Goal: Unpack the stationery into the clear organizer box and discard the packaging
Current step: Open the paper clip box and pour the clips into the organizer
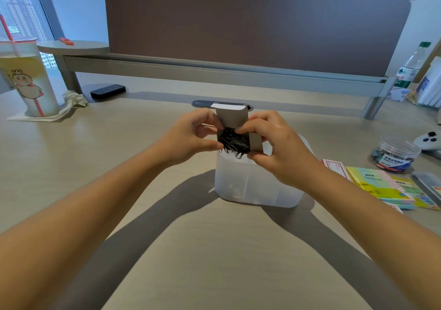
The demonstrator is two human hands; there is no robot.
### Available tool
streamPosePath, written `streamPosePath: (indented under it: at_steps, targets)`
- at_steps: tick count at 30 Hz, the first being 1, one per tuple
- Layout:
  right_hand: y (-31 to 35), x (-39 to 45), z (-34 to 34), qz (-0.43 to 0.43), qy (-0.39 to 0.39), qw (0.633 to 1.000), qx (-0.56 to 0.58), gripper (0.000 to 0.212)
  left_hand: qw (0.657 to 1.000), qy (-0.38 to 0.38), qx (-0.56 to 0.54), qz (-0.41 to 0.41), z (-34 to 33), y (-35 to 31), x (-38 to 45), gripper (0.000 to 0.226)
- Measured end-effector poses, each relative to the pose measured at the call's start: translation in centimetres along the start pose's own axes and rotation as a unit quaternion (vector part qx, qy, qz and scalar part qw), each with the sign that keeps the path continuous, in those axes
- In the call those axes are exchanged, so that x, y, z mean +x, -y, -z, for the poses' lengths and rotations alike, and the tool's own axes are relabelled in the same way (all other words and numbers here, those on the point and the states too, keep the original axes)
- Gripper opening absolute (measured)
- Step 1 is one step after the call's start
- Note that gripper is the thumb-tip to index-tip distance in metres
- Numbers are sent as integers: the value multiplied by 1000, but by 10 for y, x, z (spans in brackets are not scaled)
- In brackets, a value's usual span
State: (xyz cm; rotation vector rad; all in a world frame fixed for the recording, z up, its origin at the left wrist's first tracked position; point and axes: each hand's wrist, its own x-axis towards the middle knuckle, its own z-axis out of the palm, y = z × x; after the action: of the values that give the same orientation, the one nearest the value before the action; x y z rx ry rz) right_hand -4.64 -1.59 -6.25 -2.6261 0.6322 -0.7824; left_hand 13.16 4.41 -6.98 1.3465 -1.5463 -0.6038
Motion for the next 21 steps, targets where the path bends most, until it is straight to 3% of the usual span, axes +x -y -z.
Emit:
streamPosePath:
  at_steps: [21]
  targets:
    - [3,-1,-2,8,-14,1000,-24,41,999,-39,-5,-13,-4,1,-7,31]
